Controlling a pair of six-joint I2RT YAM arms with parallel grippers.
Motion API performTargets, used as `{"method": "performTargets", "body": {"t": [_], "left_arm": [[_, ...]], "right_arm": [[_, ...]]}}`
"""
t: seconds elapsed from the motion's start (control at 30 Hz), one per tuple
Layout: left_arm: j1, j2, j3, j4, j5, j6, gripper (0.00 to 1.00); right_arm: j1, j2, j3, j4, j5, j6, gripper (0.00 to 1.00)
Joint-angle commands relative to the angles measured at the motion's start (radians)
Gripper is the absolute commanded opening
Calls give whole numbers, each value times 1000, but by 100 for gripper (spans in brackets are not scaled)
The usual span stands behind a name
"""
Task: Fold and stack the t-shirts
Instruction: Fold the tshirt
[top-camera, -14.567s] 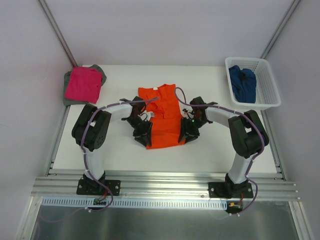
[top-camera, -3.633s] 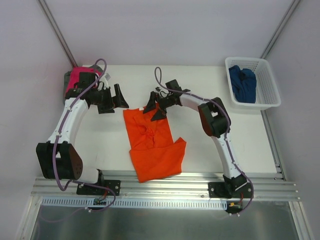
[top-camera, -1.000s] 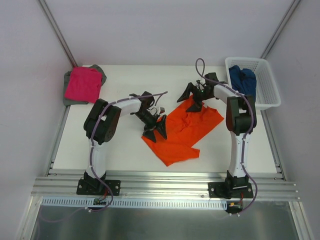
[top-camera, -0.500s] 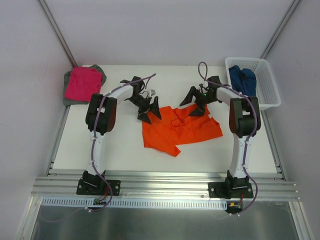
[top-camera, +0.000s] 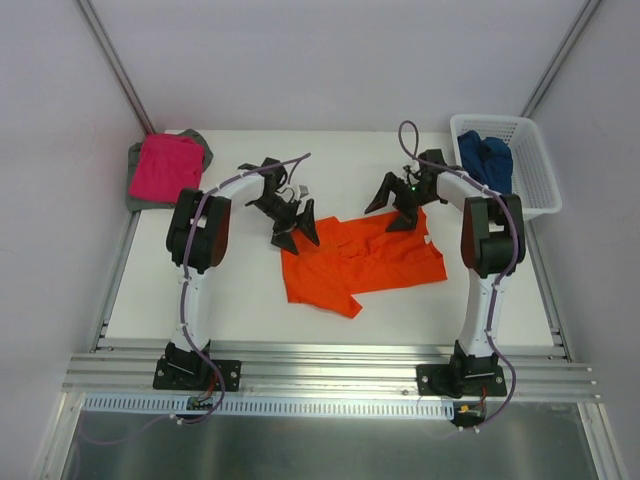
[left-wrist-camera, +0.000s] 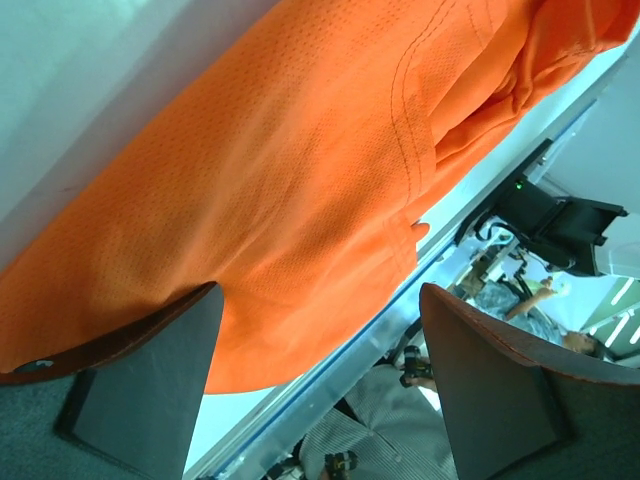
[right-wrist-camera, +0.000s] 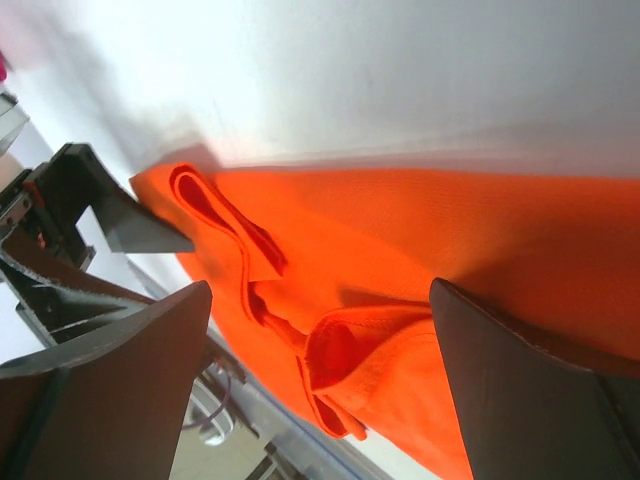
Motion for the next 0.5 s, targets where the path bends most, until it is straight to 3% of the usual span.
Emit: {"method": "performTargets", "body": {"t": [0.0, 0.2, 0.3, 0.37, 0.47], "left_arm": [[23, -66, -3, -14, -75, 46, 81], [35, -80, 54, -25, -113, 73, 82], [34, -103, 94, -28, -130, 101, 87], [32, -131, 126, -29, -185, 121, 96], [32, -212, 155, -29, -285, 129, 99]], "right_arm": [[-27, 12, 46, -24, 119, -59, 97], [-27, 12, 67, -23, 136, -64, 97], [-25, -19, 67, -21, 134, -71, 97], [-24, -51, 85, -41, 160, -117, 97], [-5, -141, 127, -85, 187, -174, 97]]}}
